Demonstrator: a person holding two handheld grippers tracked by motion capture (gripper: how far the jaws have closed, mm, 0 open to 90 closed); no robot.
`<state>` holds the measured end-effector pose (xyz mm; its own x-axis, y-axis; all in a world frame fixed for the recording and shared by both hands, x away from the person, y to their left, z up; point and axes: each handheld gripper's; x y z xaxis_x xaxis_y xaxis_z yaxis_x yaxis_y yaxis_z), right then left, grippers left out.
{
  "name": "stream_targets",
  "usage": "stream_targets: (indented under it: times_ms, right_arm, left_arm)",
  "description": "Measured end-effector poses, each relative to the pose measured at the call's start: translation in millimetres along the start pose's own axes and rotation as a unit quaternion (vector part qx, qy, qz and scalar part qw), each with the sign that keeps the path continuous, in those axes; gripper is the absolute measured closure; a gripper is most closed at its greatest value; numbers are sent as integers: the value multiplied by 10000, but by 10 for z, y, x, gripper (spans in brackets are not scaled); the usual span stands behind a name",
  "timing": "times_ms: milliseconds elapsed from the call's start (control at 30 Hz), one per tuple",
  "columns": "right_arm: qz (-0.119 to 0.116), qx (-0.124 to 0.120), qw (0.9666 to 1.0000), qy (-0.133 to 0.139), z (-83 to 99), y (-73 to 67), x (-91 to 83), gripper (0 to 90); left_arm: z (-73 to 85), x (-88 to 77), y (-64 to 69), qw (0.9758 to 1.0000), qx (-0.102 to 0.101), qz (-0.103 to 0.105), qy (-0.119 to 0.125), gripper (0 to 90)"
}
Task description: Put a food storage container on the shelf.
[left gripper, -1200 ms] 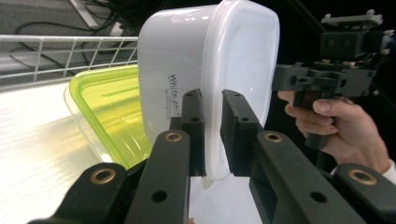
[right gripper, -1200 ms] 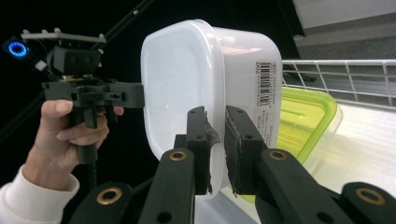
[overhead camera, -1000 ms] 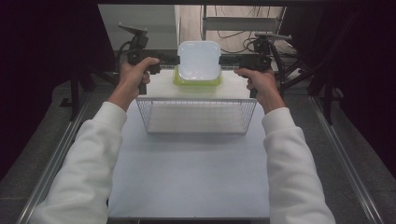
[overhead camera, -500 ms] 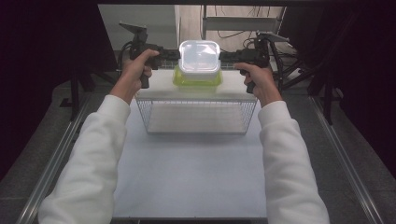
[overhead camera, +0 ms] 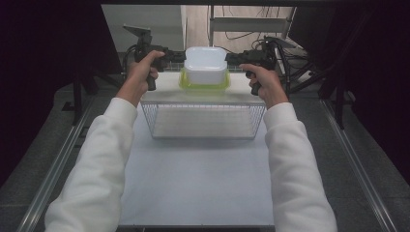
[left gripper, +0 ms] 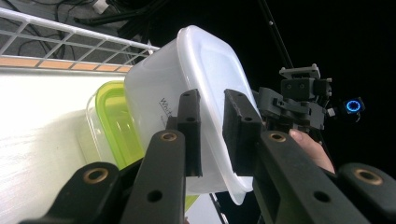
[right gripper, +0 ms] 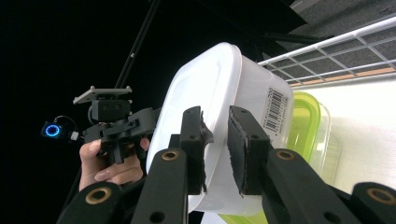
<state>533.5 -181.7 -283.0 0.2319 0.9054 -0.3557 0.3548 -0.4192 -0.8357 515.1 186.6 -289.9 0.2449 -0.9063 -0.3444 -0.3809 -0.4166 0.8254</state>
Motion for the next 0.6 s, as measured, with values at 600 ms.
stream_targets:
  times_ms: [600]
  right_arm:
    - [649, -1305, 9888, 326, 147, -284, -265, 485]
  left_arm:
    - [169, -122, 331, 9916, 993, -677, 488, 433]
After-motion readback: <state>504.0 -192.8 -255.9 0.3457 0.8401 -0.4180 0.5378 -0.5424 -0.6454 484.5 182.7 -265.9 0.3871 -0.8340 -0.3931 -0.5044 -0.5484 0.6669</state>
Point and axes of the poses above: each handheld gripper's, and its own axes: x roughly forward along the jaws, z roughly out of its underside, y roughly to its right, and after that the axes turned 10 degrees about -y, right-handed
